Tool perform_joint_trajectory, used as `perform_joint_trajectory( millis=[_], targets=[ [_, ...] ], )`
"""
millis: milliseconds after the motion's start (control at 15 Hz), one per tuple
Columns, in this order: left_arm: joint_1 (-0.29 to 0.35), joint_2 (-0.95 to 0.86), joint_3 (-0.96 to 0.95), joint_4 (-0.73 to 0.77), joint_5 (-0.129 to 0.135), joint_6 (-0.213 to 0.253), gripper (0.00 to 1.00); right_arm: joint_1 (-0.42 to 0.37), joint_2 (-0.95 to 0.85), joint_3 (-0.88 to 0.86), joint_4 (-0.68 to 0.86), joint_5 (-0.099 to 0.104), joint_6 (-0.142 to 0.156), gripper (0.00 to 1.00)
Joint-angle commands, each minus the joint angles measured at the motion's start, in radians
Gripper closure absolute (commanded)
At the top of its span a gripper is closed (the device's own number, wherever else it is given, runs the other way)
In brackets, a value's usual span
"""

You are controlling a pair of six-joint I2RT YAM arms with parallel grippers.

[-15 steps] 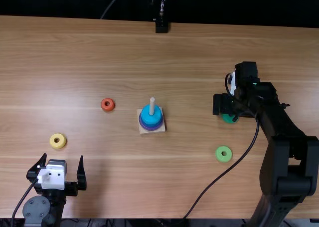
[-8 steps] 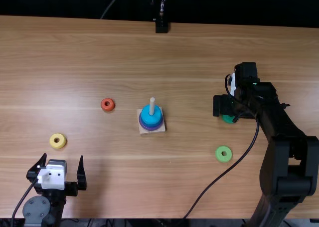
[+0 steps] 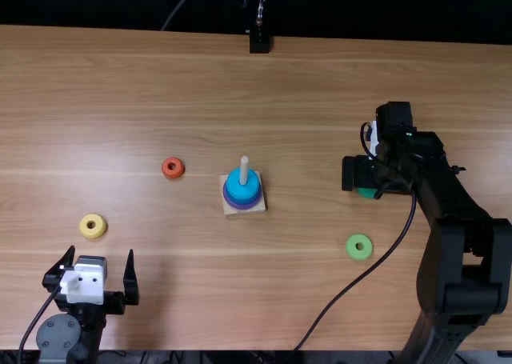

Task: Build the Hanoi tower: stack the rings onto the peg from bottom to top in this color order: purple, dark blue, light blue, dark green, light green, yellow, orange.

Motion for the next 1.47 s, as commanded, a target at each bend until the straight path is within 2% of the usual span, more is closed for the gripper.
perform_joint_trajectory(
  millis=[0,133,200,267,333,467,533,1067,1267,1400],
  targets=[
    [0.01,-0.012,-0.105,-0.065,0.009,0.001,0.0,-0.004,0.013,-0.006,-0.001,0.002,0.0,0.0],
    [0.01,-0.012,-0.105,-0.065,0.009,0.001,0.0,-0.003,0.013,-0.004,0.002,0.005,0.0,0.0],
    [0.01,-0.012,-0.105,-0.065,0.008,0.001,0.0,-0.004,0.013,-0.004,0.008,0.005,0.0,0.1],
    [0.01,-0.012,-0.105,-0.065,0.008,0.001,0.0,-0.006,0.013,-0.003,0.01,0.005,0.0,0.38],
    [0.01,-0.012,-0.105,-0.065,0.009,0.001,0.0,-0.006,0.013,-0.004,0.006,0.005,0.0,0.57],
    [0.01,-0.012,-0.105,-0.065,0.009,0.001,0.0,0.0,0.012,-0.006,0.0,0.005,0.0,0.87],
    [0.01,-0.012,-0.105,-0.065,0.009,0.001,0.0,0.0,0.012,-0.006,-0.001,0.005,0.0,0.98],
    [0.01,-0.012,-0.105,-0.065,0.009,0.001,0.0,0.006,-0.095,0.057,-0.011,0.0,-0.008,1.0],
    [0.01,-0.012,-0.105,-0.065,0.008,0.001,0.0,0.068,-0.157,0.152,-0.147,-0.002,-0.015,1.0],
    [0.01,-0.012,-0.105,-0.065,0.009,0.001,0.0,0.114,-0.158,0.24,-0.265,-0.006,-0.044,1.0]
  ],
)
